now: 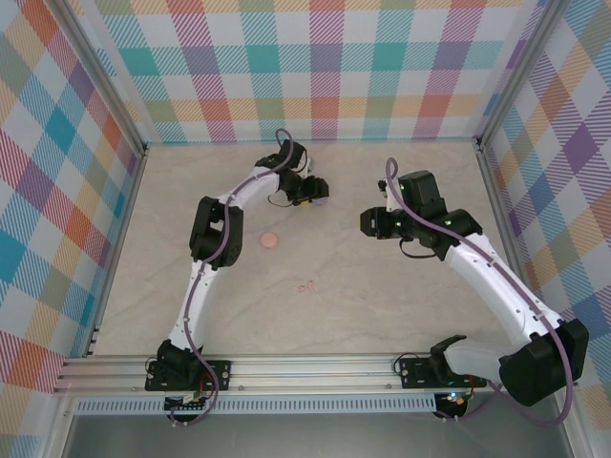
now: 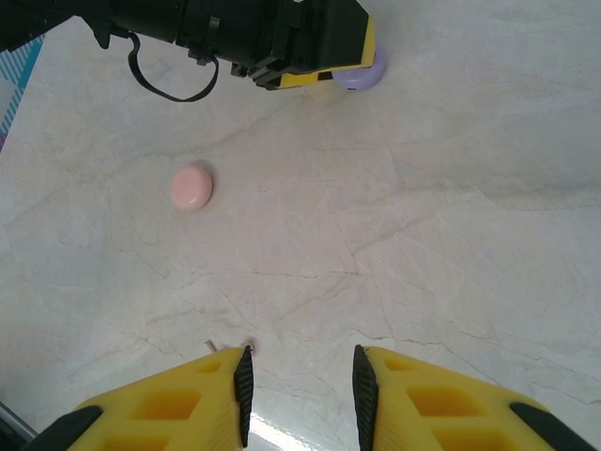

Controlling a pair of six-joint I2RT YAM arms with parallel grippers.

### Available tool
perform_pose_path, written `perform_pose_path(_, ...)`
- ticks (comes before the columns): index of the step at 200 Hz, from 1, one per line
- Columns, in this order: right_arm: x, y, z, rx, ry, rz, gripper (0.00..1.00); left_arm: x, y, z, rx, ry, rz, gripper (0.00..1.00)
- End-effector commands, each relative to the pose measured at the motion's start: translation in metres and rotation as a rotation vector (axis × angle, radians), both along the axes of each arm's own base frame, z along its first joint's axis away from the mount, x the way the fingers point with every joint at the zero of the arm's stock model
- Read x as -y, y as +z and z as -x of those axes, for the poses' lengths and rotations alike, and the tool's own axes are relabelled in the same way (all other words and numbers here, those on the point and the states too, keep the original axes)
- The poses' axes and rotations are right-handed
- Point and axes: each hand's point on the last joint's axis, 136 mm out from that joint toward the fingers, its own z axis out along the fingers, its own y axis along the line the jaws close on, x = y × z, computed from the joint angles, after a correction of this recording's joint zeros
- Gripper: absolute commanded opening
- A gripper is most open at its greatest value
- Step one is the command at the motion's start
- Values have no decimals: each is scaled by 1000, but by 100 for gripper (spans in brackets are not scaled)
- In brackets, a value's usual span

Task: Insert wireless bluetooth earbuds into charging case

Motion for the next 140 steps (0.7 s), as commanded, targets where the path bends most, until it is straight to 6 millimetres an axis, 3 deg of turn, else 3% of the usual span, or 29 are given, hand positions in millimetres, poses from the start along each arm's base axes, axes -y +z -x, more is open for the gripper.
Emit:
perform_pose_path(1, 2, 2, 6, -1, 3, 0, 37, -22, 21, -9, 67, 8, -105, 67)
perform_pose_path(40, 1, -5, 5, -20, 8, 8, 39, -41, 83, 0, 192, 30, -153, 70)
perform_pose_path(61, -2, -8, 4, -35, 19, 5, 40, -64, 107, 14, 239, 75, -221, 70)
perform_pose_path(98, -6, -12, 2, -52, 33, 1, 43, -112, 112, 54, 239, 160, -362, 73)
perform_pose_path(140, -8, -15, 1, -67, 33, -7, 47, -148, 92, 97, 162, 206, -397, 74)
